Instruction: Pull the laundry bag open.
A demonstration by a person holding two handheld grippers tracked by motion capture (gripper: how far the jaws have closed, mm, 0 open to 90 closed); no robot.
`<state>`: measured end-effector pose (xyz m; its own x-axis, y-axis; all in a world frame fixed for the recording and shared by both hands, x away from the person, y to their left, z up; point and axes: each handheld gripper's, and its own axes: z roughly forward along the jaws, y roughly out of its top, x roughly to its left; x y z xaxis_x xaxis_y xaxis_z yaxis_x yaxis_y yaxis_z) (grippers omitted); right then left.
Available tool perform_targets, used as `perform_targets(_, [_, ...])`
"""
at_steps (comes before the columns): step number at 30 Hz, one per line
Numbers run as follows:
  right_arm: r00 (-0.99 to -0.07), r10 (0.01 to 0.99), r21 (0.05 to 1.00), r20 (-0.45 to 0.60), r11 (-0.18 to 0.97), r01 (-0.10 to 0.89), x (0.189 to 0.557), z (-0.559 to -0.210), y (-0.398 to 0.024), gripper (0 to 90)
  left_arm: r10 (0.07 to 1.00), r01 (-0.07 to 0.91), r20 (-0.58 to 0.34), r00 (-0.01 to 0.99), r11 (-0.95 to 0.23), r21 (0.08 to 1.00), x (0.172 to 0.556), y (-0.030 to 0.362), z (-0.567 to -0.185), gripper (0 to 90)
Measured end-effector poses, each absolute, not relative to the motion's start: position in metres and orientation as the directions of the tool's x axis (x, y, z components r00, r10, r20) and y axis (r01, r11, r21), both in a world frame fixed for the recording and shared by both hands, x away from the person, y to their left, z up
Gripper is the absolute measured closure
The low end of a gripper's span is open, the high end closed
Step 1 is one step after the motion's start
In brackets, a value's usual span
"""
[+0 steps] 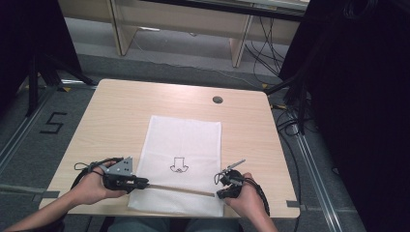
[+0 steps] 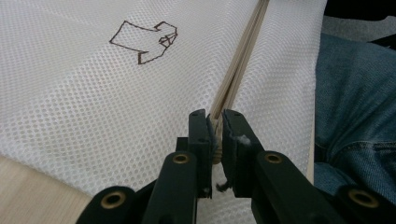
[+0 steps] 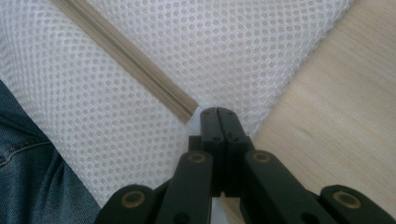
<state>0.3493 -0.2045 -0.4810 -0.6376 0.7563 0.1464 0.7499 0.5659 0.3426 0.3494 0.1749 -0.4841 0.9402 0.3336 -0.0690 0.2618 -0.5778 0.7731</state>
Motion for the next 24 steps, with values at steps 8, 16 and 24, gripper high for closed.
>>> perform_targets(8, [-0.635, 0.759, 0.336, 0.144, 0.566, 0.753, 0.3493, -0.4806, -0.2037, 90.0, 0.336, 0.258, -0.062, 0.94, -0.58, 0.773, 0.3472, 0.1747, -0.4844, 82.1])
perform_targets(16, [-0.644, 0.752, 0.332, 0.141, 0.576, 0.747, 0.3502, -0.4807, -0.2033, 90.0, 0.35, 0.266, -0.057, 0.935, -0.587, 0.765, 0.3477, 0.1806, -0.4842, 82.1])
perform_targets(24, [-0.639, 0.756, 0.324, 0.143, 0.574, 0.752, 0.3503, -0.4803, -0.2028, 90.0, 0.359, 0.284, -0.073, 0.931, -0.581, 0.763, 0.3473, 0.1824, -0.4864, 82.1])
